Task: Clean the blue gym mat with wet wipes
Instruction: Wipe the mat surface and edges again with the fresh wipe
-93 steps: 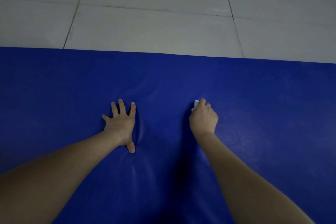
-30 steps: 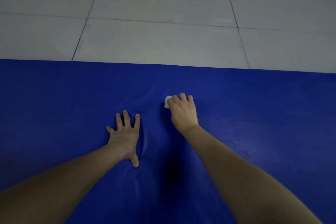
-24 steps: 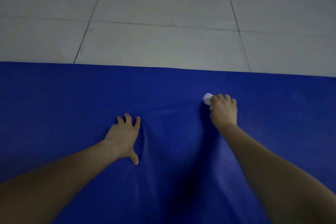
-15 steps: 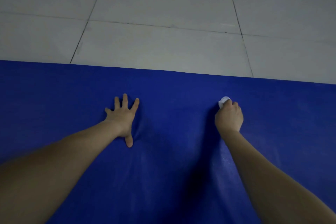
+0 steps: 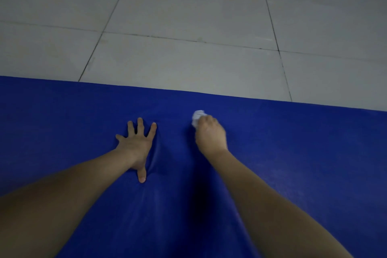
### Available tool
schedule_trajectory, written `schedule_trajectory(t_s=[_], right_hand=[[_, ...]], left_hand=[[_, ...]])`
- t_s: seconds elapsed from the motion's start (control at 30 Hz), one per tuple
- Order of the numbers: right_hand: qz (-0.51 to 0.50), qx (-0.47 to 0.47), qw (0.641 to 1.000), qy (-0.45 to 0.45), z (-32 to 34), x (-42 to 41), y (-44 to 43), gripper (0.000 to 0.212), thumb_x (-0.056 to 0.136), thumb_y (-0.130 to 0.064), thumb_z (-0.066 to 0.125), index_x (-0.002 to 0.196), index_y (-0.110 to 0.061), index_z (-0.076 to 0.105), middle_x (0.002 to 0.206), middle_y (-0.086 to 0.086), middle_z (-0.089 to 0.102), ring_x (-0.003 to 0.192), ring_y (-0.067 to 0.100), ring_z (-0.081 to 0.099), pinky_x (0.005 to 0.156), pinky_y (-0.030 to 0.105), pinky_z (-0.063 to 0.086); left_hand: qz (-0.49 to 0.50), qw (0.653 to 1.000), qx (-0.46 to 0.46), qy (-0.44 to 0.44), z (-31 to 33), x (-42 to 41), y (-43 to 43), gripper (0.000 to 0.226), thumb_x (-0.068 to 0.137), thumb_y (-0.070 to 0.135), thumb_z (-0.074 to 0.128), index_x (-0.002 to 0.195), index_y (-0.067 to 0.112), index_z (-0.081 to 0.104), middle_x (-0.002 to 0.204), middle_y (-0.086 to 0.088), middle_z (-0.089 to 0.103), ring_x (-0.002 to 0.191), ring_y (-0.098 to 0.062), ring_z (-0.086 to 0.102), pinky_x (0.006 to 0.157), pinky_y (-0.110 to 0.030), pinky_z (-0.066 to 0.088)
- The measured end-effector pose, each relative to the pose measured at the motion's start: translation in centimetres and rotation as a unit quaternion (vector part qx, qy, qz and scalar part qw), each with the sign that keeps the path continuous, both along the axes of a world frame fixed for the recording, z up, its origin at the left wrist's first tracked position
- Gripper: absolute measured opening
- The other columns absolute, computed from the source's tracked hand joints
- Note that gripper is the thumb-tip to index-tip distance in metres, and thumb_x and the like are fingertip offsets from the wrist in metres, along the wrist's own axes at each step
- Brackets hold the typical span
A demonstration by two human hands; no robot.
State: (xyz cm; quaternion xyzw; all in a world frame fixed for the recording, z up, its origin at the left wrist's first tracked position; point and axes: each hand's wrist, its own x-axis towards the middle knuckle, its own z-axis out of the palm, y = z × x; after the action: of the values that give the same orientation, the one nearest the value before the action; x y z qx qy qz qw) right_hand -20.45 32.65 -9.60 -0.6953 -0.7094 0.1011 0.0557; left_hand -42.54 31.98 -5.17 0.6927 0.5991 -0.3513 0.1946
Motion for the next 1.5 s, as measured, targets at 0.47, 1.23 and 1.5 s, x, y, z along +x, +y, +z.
schedule_trajectory(t_s=[0.47,1.23,1.5], right_hand=[[-0.247,0.016,0.969,0.0,-1.3,10.2,0.8,0.034,0.106,-0.028,0.046,0.129,-0.003,0.044,0.101,0.008,0.068,0.072,0.02,0.061,0.052,0.027,0.038],[-0.286,-0.01,0.958,-0.011,-0.6,16.0,3.4,0.035,0.097,-0.024,0.061,0.123,-0.002,0.053,0.12,0.017,0.053,0.094,0.032,0.058,0.068,0.036,0.042],[-0.078,-0.001,0.995,0.054,-0.5,2.1,5.4,0.021,0.096,-0.018,0.05,0.114,-0.007,0.055,0.112,0.011,0.06,0.087,0.027,0.063,0.064,0.031,0.041]], left_hand=[[-0.007,1.0,-0.003,0.012,-0.4,0.1,0.2,0.179,0.042,0.048,0.101,0.149,0.022,-0.039,0.156,-0.021,-0.04,0.149,-0.05,-0.021,0.116,-0.071,0.02],[-0.015,0.999,-0.017,0.026,-0.6,0.4,0.4,0.178,0.044,0.049,0.101,0.147,0.02,-0.042,0.155,-0.022,-0.042,0.148,-0.051,-0.022,0.116,-0.071,0.021],[-0.025,0.999,-0.019,0.041,-0.5,0.8,0.5,0.178,0.045,0.049,0.1,0.146,0.016,-0.042,0.154,-0.026,-0.04,0.147,-0.055,-0.02,0.115,-0.072,0.021]])
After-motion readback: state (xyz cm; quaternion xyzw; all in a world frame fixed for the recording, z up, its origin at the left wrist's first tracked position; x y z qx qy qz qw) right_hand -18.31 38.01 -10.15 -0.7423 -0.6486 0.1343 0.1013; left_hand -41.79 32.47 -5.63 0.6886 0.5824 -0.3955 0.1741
